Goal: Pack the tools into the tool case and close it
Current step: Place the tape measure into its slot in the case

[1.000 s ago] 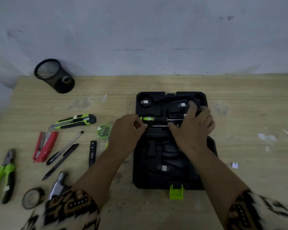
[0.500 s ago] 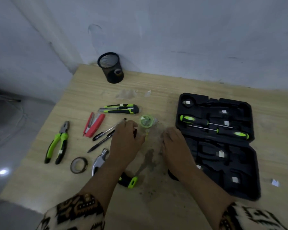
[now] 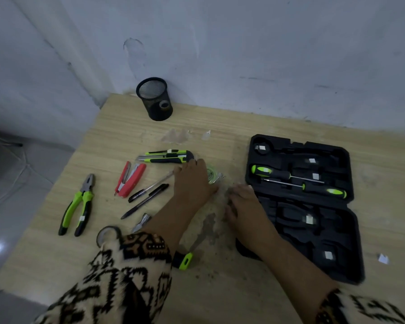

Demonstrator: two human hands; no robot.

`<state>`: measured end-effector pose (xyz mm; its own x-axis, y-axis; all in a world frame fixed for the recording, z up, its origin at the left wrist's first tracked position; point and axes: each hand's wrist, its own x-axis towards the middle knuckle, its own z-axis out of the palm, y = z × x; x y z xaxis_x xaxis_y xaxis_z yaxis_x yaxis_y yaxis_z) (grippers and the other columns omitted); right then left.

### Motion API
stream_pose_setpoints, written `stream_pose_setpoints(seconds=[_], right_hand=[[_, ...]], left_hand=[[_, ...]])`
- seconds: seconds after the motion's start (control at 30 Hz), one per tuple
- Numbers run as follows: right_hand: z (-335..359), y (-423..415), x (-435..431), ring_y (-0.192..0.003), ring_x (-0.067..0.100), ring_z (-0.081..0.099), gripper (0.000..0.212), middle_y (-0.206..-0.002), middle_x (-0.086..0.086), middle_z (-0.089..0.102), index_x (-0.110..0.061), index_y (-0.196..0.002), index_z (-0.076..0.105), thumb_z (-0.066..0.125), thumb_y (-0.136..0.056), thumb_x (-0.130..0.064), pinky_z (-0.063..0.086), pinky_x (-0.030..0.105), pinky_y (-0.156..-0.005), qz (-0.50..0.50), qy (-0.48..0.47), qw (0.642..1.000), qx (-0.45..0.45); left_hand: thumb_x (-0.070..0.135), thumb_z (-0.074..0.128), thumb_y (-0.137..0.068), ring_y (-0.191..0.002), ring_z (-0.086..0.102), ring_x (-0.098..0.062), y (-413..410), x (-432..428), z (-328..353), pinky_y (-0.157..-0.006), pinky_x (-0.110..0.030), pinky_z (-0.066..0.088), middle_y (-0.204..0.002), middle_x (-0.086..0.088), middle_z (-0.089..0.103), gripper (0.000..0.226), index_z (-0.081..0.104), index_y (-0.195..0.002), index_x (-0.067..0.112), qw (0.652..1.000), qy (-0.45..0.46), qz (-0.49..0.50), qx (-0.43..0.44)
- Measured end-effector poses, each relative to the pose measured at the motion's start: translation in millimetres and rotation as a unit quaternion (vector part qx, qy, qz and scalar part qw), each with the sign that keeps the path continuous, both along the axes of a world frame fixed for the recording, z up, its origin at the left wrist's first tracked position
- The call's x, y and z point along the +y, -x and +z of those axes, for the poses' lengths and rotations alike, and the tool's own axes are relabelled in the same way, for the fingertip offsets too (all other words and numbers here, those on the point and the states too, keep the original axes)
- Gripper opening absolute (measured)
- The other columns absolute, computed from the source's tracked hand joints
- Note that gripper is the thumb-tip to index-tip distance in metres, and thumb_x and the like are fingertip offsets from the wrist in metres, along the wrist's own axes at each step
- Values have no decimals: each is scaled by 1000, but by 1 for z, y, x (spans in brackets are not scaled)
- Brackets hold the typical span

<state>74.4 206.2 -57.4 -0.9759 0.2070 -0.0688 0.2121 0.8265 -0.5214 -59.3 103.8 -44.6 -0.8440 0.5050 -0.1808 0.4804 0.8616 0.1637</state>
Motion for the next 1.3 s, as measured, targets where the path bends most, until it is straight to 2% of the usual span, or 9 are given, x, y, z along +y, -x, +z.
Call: stream_pose_setpoints(seconds=[0.23, 0.33, 0.47, 0.6, 0.7, 0.8, 0.97, 1.17, 1.3], right_hand=[[26, -1, 6, -119, 24, 51, 22, -120, 14, 63, 1, -108, 68, 52, -97, -10, 16, -8, -88, -57, 125, 991, -1], [35, 1, 9, -114, 13, 52, 29, -115, 1, 61, -6, -115, 67, 49, -100, -24, 28, 3, -89, -119, 199, 973, -12], [56, 10, 16, -88, 17, 61, 35, -94, 3, 66, -13, -100, 69, 49, -98, -41, 45, 26, -70, -236, 359, 902, -36], [91, 7, 27, -100, 14, 68, 37, -105, -1, 74, -18, -105, 74, 54, -94, -47, 51, 32, -92, -223, 534, 815, -35], [112, -7, 31, -98, 22, 69, 33, -108, 10, 73, -9, -103, 74, 60, -92, -37, 54, 34, -86, -170, 553, 816, -9], [133, -33, 34, -86, 24, 68, 18, -98, 18, 72, 0, -98, 71, 58, -93, -12, 56, 30, -74, -168, 607, 776, 43], [150, -72, 38, -93, 33, 66, 28, -103, 21, 70, -1, -104, 70, 69, -80, -13, 55, 41, -83, -174, 664, 719, 111], [156, -99, 44, -95, 37, 68, 31, -104, 24, 71, 2, -106, 69, 74, -77, -8, 56, 42, -86, -211, 650, 714, 155], [157, -112, 47, -97, 40, 68, 34, -107, 29, 69, 7, -109, 66, 67, -77, -5, 56, 46, -89, -221, 658, 698, 173]], left_hand=[[51, 71, -78, -106, 54, -30, 2, -4, 2, -88, -39, 45, -117, -11, 54, 67, 52, -126, 9, 992, -109, 9, -65], [46, 76, -76, -117, 50, -26, -2, -10, 10, -93, -31, 39, -128, -8, 51, 75, 48, -138, 14, 979, -178, 17, -96], [43, 80, -74, -115, 52, -19, -18, -15, 39, -91, -22, 37, -127, -6, 55, 80, 47, -142, 17, 961, -258, 2, -96], [40, 82, -72, -116, 54, -14, -42, -17, 77, -98, -29, 48, -130, -5, 57, 92, 38, -148, 14, 943, -311, -35, -110], [45, 82, -71, -116, 56, -14, -57, -16, 102, -97, -33, 51, -130, 1, 58, 92, 36, -147, 20, 935, -331, -60, -115], [50, 79, -72, -114, 55, -7, -76, -15, 123, -92, -31, 51, -128, 6, 57, 88, 36, -145, 26, 921, -365, -97, -95], [48, 79, -71, -123, 47, -5, -107, -17, 136, -91, -18, 45, -132, 12, 49, 81, 42, -139, 27, 909, -398, -110, -53], [45, 64, -81, -114, 61, -11, -143, -11, 130, -91, -34, 55, -121, 10, 64, 48, 58, -125, 26, 830, -511, -21, -222], [31, 57, -91, -108, 64, -4, -159, 4, 136, -86, -18, 52, -113, 12, 70, 33, 63, -122, 21, 805, -535, -19, -256]])
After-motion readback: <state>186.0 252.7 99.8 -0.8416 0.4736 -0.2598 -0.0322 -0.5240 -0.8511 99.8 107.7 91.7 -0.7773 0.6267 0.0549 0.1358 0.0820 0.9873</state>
